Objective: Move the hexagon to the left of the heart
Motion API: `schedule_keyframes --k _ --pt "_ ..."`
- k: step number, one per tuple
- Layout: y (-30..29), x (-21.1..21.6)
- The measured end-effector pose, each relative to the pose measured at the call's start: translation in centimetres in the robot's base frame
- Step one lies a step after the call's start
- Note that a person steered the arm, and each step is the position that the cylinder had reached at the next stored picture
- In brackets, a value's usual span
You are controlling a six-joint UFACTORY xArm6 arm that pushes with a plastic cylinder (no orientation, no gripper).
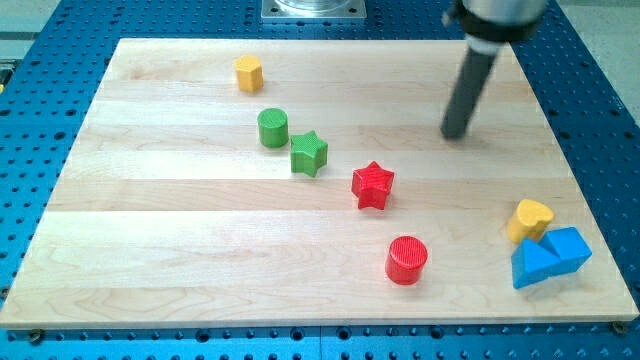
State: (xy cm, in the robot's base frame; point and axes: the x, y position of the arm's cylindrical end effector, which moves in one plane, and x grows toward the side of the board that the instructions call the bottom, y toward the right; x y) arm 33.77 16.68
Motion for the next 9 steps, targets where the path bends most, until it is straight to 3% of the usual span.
schedule_keyframes --k 1,2,4,5,6,7,9 --pt "-5.4 -10.3" --pt "-15.3 -13.1" --pt "-29.3 -11.4" --pt "-24.9 -6.1" --pt "-23.7 -4.8" --pt "-26.2 -1.9" --pt "-10.7 1.1"
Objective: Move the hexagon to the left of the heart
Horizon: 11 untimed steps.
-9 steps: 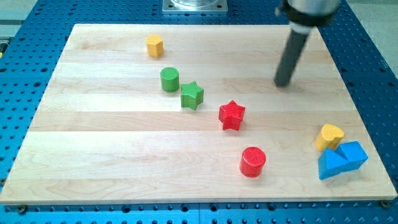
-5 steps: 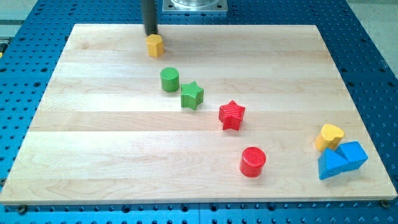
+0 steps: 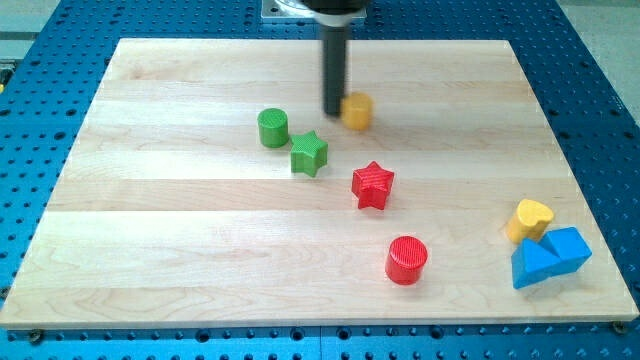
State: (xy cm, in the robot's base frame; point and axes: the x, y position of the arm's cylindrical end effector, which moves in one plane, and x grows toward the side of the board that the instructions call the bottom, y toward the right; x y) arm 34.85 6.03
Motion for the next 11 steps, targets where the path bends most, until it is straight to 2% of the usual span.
schedule_keyframes --k 1,2,3,4,5,6,7,8,10,11 --pt "2.4 -2.8" --pt "5.6 -3.4" --pt "6.9 4.1" --pt "8.7 3.7" --pt "5.0 1.7" --pt "5.1 1.7" --pt "8.0 1.7" --pt "7.5 3.0" --pt "2.7 1.4" --pt "4.2 7.7"
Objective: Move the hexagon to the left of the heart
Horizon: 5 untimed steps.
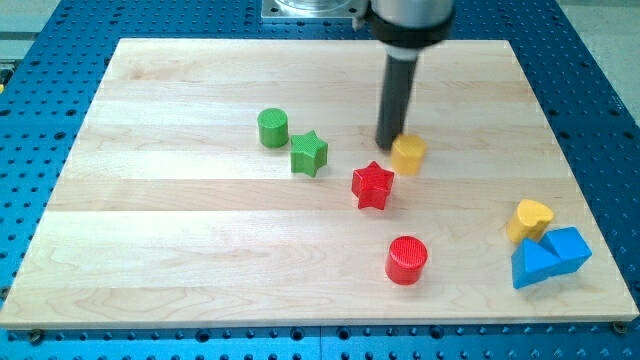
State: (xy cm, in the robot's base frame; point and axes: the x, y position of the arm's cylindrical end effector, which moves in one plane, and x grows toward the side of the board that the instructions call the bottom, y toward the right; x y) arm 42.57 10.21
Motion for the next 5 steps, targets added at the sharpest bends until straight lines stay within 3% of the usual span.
schedule_keyframes --k 1,3,4,5 --pt "4.4 3.7" --pt "1.4 4.5" --pt "3.3 8.8" --pt "4.0 8.1"
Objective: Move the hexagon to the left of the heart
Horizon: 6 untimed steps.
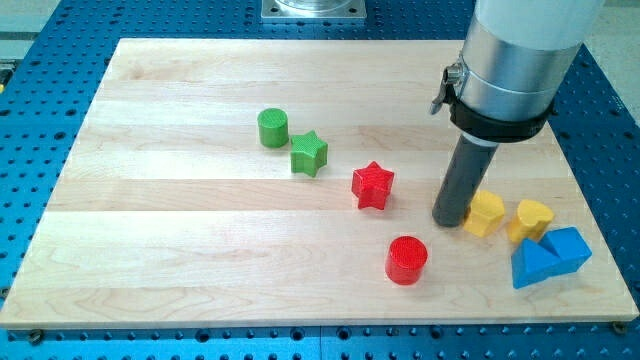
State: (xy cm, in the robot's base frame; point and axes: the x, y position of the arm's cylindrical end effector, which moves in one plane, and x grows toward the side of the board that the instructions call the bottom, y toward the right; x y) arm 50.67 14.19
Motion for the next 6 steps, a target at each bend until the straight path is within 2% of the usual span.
schedule_keyframes --k 1,2,3,5,6 --pt "0.7 -2.4" --pt "3.2 0.4" --pt "1.7 1.2" --pt "-9.8 1.2" --pt "-6.5 -1.5"
